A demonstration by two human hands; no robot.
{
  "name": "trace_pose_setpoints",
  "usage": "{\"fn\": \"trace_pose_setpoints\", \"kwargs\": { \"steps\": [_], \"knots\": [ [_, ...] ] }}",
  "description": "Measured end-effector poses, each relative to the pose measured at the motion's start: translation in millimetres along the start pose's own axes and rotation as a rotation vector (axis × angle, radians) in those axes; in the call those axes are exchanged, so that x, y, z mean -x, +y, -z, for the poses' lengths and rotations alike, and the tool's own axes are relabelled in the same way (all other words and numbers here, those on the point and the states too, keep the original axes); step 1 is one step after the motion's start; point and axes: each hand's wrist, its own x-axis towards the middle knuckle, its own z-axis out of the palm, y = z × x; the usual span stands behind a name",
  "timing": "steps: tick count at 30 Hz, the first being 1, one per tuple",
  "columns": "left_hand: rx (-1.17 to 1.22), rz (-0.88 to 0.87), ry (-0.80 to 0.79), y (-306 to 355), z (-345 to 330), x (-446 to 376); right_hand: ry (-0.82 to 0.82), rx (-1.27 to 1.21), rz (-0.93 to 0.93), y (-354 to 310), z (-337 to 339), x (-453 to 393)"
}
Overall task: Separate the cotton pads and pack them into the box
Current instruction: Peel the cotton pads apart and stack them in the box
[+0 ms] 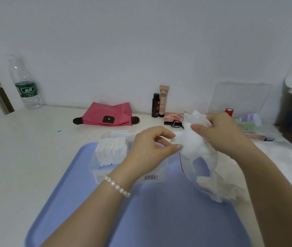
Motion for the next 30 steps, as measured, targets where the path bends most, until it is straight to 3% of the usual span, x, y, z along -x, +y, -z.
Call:
{"fn": "trace_pose_setpoints", "kwargs": {
  "steps": [5, 14, 21, 23, 27, 30],
  "knots": [
    [0.074, 0.054, -0.092, 10.3, -13.9, 3.5, -0.037, -0.325, -0.065, -10.2, -4.6, 5.4],
    [0.043, 0.015, -0.026, -2.0, -11.0, 0.1, -0.251, -0.49, -0.201, -9.7, 9.0, 12.2],
    [0.191, 0.15, 0.078, -2.6, -4.3, -3.6, -0.203, -0.292, -0.162, 0.7, 21.6, 9.3],
    [0.321, 0.215, 0.137, -2.6, 3.3, -6.1, -0.163, -0.152, -0.076, -0.9, 16.5, 9.2],
    [0.554, 0.265, 0.231, -2.9, 22.7, -8.0, 0.085, 0.267, 0.086, -10.4, -9.1, 10.2],
    [0.642, 0.285, 0.245, -4.8, 34.1, -7.5, 0.059, 0.42, 0.263, -13.7, -31.6, 15.3]
  ]
}}
